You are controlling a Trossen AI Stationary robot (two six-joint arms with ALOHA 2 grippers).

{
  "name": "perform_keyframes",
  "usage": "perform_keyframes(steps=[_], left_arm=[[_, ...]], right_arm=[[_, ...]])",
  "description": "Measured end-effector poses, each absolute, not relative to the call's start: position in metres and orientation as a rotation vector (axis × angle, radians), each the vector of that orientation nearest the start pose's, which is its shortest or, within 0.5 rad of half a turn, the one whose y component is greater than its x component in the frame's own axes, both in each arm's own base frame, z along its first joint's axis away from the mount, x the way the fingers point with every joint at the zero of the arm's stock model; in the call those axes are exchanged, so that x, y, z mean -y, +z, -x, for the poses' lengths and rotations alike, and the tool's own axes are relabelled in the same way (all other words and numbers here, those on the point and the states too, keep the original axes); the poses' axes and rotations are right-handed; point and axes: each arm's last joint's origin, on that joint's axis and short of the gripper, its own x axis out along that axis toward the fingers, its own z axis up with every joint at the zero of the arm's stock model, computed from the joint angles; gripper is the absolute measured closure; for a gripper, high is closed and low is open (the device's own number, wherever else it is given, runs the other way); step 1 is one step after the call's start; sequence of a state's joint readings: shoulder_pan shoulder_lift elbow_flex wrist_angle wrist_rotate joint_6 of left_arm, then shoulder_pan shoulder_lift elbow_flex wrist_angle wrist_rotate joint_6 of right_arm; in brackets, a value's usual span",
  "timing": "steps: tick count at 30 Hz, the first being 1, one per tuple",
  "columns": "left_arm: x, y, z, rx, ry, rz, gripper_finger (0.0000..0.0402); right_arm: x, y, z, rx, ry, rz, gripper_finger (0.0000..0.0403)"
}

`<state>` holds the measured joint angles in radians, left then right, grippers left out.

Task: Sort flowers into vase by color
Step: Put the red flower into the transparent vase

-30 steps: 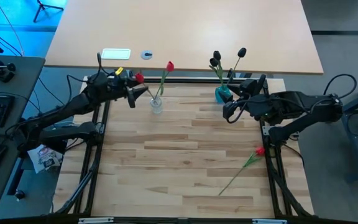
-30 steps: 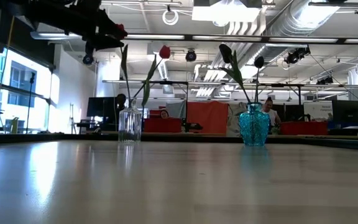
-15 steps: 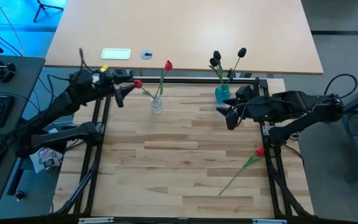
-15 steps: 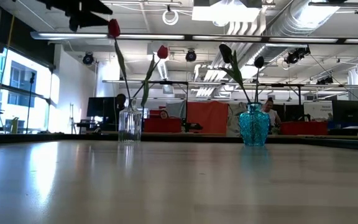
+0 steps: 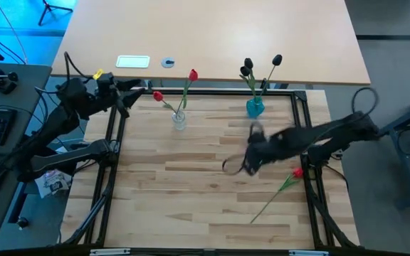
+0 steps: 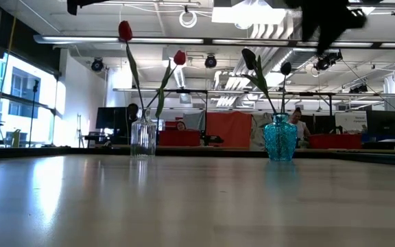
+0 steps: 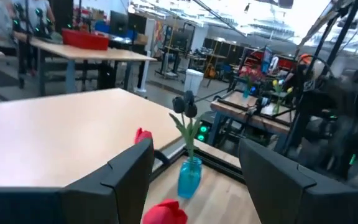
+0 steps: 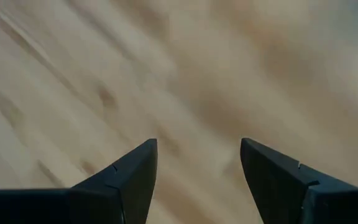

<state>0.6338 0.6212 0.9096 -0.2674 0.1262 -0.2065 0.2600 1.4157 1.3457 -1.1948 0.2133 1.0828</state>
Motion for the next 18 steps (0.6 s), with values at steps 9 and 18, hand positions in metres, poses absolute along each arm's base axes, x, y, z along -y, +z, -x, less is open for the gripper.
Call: perform_keyframes(steps=[9, 18], left_arm=[[-0.063, 0.387, -0.102, 0.087, 0.401, 0.304, 0.0176], [-0.056, 0.399, -0.104, 0.212, 0.314, 0.331, 0.0176]], right_arm=[[-0.123, 0.166, -0.212, -1.423, -0.603, -1.168, 0.0176], [-0.156, 0.136, -0.181, -1.245, -0.683, -1.464, 0.0176]])
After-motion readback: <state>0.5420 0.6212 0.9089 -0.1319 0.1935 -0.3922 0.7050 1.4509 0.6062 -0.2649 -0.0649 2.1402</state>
